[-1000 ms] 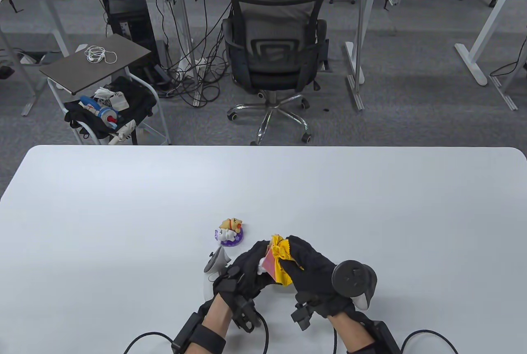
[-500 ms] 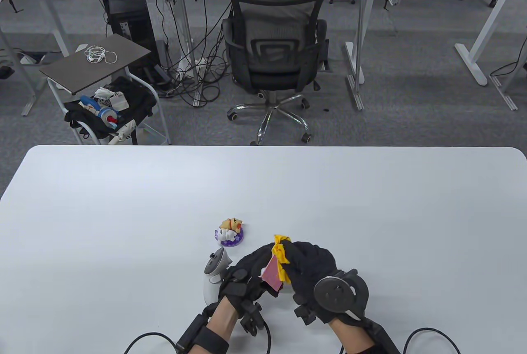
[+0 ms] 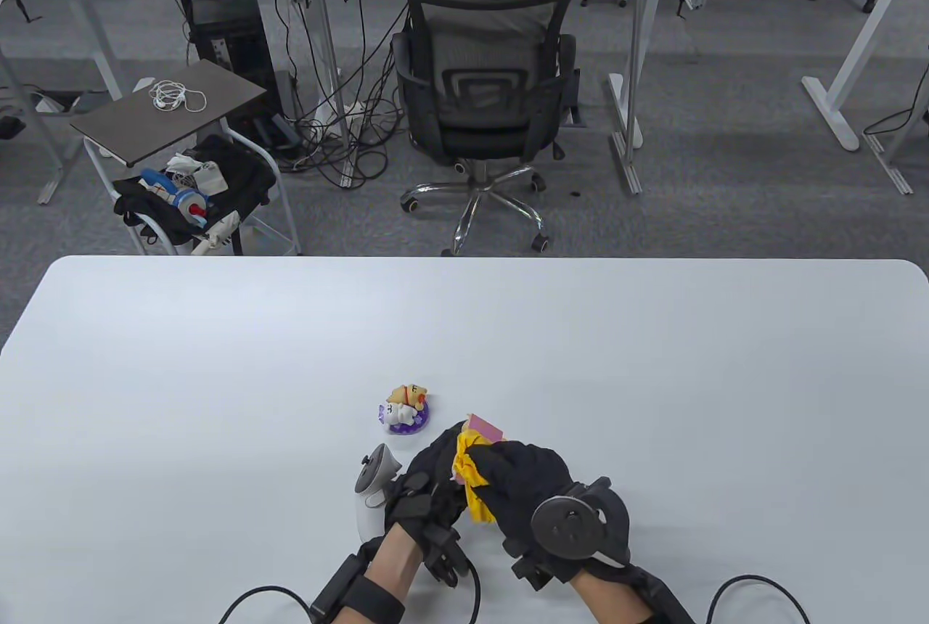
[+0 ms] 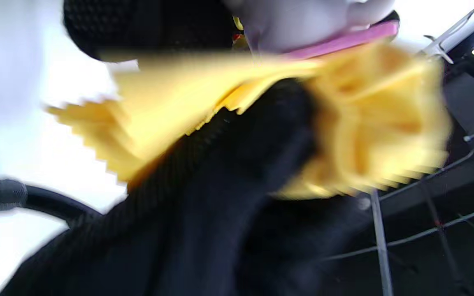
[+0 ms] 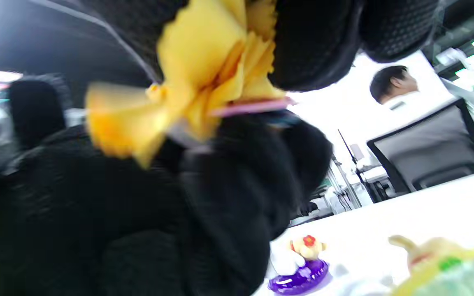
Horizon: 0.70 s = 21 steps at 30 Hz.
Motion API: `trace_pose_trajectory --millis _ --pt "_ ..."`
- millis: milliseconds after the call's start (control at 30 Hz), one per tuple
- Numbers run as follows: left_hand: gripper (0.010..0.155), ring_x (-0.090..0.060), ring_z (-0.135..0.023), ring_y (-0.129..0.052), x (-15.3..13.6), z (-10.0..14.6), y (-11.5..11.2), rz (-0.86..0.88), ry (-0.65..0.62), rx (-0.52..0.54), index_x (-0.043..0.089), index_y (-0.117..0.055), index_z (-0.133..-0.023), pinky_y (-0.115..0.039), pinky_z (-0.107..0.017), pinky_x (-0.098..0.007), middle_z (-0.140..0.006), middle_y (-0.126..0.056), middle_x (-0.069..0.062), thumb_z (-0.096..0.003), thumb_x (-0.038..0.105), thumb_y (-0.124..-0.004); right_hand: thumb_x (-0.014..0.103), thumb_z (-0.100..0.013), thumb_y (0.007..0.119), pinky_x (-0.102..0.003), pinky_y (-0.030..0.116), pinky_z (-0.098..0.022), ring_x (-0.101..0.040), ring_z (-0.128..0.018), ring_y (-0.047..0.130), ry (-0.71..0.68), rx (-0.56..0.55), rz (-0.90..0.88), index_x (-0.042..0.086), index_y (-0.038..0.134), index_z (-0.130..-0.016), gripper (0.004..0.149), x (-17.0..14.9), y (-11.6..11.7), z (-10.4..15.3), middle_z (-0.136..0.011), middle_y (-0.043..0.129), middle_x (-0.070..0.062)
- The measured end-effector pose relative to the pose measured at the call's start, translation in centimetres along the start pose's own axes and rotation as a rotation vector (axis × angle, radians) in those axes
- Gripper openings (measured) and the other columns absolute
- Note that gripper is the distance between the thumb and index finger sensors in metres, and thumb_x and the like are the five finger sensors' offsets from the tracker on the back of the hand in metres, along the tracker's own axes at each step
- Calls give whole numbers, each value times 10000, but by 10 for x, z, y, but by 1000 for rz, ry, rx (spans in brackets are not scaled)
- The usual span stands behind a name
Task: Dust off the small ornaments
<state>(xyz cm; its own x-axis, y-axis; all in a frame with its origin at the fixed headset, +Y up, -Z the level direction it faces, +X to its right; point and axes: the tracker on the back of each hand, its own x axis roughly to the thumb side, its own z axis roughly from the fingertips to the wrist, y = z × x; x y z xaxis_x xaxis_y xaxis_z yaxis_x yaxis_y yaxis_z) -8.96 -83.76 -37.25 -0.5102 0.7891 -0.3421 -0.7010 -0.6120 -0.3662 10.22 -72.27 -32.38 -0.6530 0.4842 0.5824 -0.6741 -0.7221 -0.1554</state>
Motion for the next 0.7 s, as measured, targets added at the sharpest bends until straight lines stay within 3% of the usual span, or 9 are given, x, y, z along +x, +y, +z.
trace_pose_trajectory --millis 167,300,433,500,600,700 --pt "597 -189 -483 -949 8 -3 -12 -114 -8 -75 188 -365 -1088 -853 -343 -341 -920 -726 -153 -596 478 -535 353 -493 812 -550 745 -550 -239 -489 917 166 -67 -76 217 762 -956 486 -36 -17 -2 -839 809 -99" --pt "594 -197 -493 -942 23 0 -8 -268 -61 -30 220 -372 -1097 -843 -354 -348 -933 -728 -142 -600 491 -553 353 -482 835 -536 777 -530 -228 -489 947 239 -49 -260 214 800 -932 472 -43 -16 -1 -824 840 -95" --pt "660 -206 -557 -904 35 8 -2 -506 -71 119 221 -304 -1101 -819 -400 -357 -1003 -609 -148 -589 537 -576 334 -495 824 -573 742 -582 -372 -735 927 379 80 -626 192 779 -943 472 -45 7 0 -960 757 -186" --pt "713 -222 -619 -872 38 9 -3 -556 -95 117 182 -250 -1098 -803 -446 -370 -1046 -521 -177 -579 584 -528 323 -510 799 -585 723 -604 -430 -808 874 443 130 -707 175 735 -961 478 -50 16 3 -1002 702 -208" --pt "651 -299 -667 -880 36 9 -1 -397 -111 77 160 -276 -1095 -809 -478 -416 -1094 -499 -198 -582 513 -467 310 -510 793 -576 735 -597 -421 -797 890 490 102 -812 141 720 -958 484 -57 17 3 -990 707 -221" --pt "595 -311 -660 -932 29 10 3 -160 -92 75 170 -400 -1083 -852 -475 -417 -1087 -637 -144 -593 480 -532 320 -510 800 -565 753 -581 -394 -764 923 480 85 -860 136 730 -953 485 -58 13 3 -969 739 -211"
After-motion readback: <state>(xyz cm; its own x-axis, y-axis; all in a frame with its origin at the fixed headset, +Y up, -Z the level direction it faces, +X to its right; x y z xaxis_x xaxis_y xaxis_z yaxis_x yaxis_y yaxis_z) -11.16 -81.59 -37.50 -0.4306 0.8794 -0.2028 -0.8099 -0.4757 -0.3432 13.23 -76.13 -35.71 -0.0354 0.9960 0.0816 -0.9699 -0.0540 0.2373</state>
